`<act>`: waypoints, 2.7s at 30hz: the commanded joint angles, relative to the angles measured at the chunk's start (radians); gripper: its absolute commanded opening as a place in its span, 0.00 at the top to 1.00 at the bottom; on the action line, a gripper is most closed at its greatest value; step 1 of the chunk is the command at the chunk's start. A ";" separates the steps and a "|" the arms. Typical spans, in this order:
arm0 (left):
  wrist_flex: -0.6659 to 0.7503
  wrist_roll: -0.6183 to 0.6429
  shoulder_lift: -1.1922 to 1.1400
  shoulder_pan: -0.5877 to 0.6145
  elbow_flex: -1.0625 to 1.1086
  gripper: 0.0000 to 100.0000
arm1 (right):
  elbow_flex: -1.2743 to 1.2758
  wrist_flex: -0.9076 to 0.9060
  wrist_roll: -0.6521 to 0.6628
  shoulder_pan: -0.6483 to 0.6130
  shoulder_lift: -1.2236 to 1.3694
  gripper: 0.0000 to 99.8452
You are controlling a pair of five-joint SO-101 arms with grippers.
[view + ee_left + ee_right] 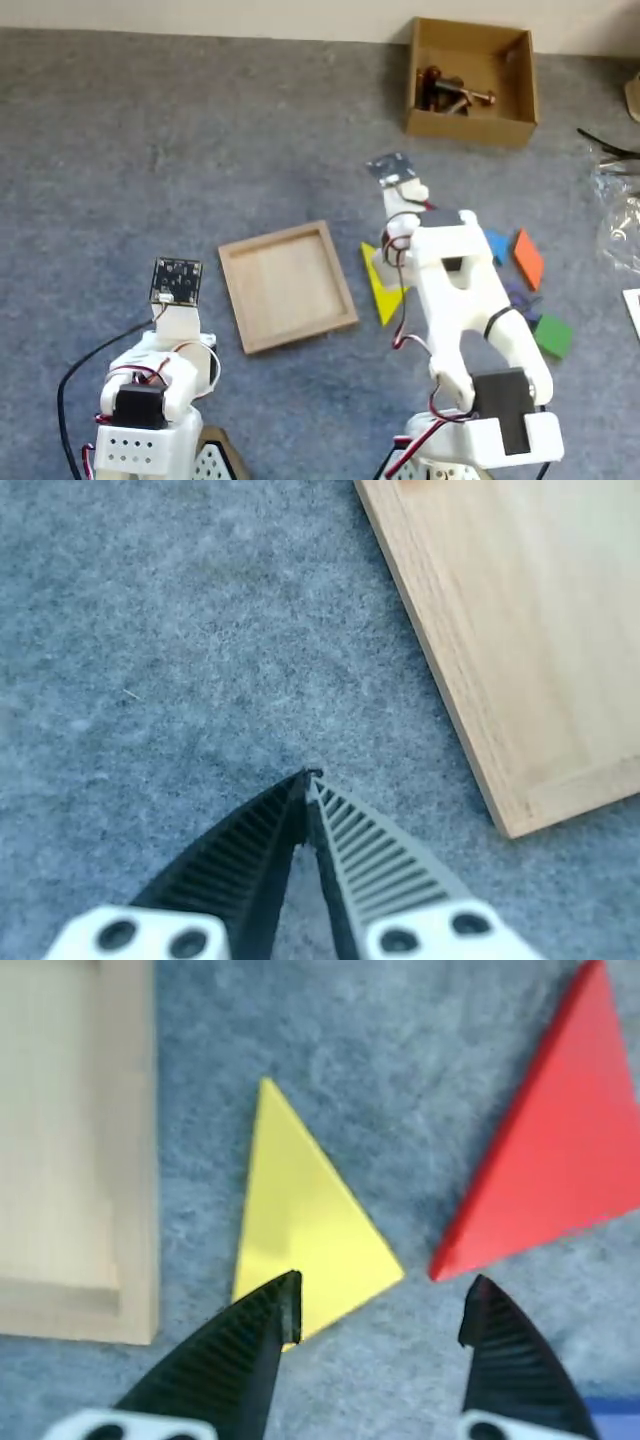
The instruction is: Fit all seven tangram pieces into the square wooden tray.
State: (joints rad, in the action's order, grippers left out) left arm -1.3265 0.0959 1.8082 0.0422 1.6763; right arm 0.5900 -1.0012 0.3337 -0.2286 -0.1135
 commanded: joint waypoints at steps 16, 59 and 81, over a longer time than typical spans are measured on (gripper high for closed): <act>0.002 0.008 0.007 -0.015 0.019 0.99 | 0.028 0.074 -0.023 -0.077 -0.010 0.74; 0.002 0.008 0.007 -0.015 0.019 0.99 | 0.048 0.028 -0.301 -0.114 -0.010 0.74; 0.002 0.008 0.007 -0.015 0.019 0.99 | 0.050 0.028 -0.311 -0.114 -0.010 0.74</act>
State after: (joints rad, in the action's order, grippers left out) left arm -1.3265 0.0959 1.8082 0.0422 1.6763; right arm 0.6437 -0.9628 0.0315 -0.3330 -0.1135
